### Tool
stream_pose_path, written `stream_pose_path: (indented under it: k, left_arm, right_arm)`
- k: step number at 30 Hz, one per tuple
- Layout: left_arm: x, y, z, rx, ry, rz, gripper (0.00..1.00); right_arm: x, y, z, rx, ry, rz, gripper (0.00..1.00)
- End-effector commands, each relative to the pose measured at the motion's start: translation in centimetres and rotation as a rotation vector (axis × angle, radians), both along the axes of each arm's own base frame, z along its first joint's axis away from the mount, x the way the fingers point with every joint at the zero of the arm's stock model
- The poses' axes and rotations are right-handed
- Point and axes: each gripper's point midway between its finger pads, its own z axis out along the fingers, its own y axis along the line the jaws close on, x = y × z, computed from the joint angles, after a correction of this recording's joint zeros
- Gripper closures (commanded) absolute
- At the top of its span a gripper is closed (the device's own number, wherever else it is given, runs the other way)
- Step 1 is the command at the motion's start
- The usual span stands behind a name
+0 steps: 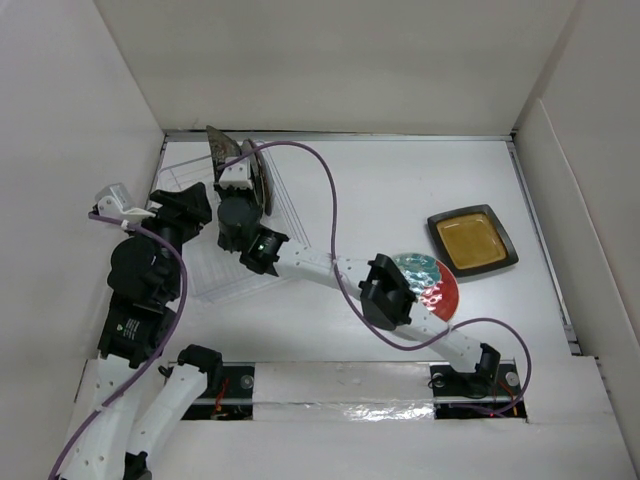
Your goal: Load the plates into the dish rack
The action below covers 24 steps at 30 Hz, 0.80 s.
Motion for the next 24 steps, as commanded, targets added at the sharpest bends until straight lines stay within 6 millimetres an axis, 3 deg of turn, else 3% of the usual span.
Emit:
stream_pose_path:
  k: [1, 8, 19, 24]
  left_arm:
    - [0.1, -0.3, 1.0, -0.013, -0.052, -0.017, 0.39]
    - [0.7, -1.1, 0.2, -0.003, -0.033, -0.051, 0.4]
    - [0.7, -1.0, 0.1, -0.002, -0.03, -0.048, 0.4]
    - [1.0, -1.5, -0.4, 0.002, -0.018, -0.068, 0.4]
  right_arm:
    - [-0.6, -2.9, 8.5, 0.368, -0.149, -0.063, 1.0]
    - [0.6, -2.8, 9.0, 0.445, -0.192, -0.044, 1.0]
    - [2.3, 0.2, 2.0, 0.342, -0.131, -0.001, 1.0]
    - [2.4, 0.4, 1.1, 0.321, -0.134, -0.005, 1.0]
